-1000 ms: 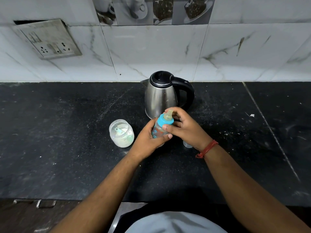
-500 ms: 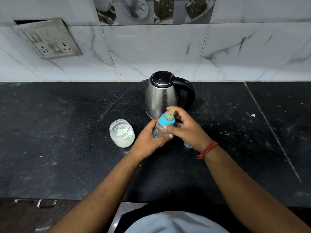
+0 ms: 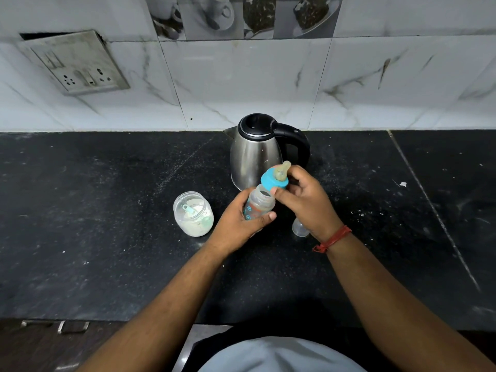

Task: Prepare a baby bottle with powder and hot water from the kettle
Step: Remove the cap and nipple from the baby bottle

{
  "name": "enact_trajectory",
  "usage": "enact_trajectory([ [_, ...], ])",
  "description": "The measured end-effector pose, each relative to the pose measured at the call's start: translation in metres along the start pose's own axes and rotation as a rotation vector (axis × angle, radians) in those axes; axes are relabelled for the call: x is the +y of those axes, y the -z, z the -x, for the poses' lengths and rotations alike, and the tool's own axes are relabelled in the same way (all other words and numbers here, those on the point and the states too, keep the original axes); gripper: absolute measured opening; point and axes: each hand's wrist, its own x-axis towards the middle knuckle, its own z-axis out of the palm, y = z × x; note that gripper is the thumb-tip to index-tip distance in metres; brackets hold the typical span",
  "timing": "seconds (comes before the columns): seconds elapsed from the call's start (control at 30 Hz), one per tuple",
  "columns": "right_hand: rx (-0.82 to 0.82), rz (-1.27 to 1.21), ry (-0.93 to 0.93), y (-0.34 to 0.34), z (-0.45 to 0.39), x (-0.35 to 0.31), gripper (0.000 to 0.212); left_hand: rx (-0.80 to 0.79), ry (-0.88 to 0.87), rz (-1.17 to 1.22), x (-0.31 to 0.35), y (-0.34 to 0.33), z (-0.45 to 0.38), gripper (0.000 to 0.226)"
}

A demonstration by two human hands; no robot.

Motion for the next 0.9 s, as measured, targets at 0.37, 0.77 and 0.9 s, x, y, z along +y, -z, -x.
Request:
enact_trajectory([
  [0.37,0.326,0.271,-0.035,0.055,0.010,0.026,0.041,0.049,-0.015,-0.092,-0.010,-0.016,-0.011,0.052],
  [0.77,0.291,0.773,-0.306,0.097,0.044,0.090,0.048,0.036,0.139,-0.128,-0.047,-0.054,-0.030,0.051],
  [0.9,0.256,0.885,-0.347,0.100,0.050,0.102,0.049,0.029,0.165,-0.171,-0.054,-0.062,-0.028,0.046],
])
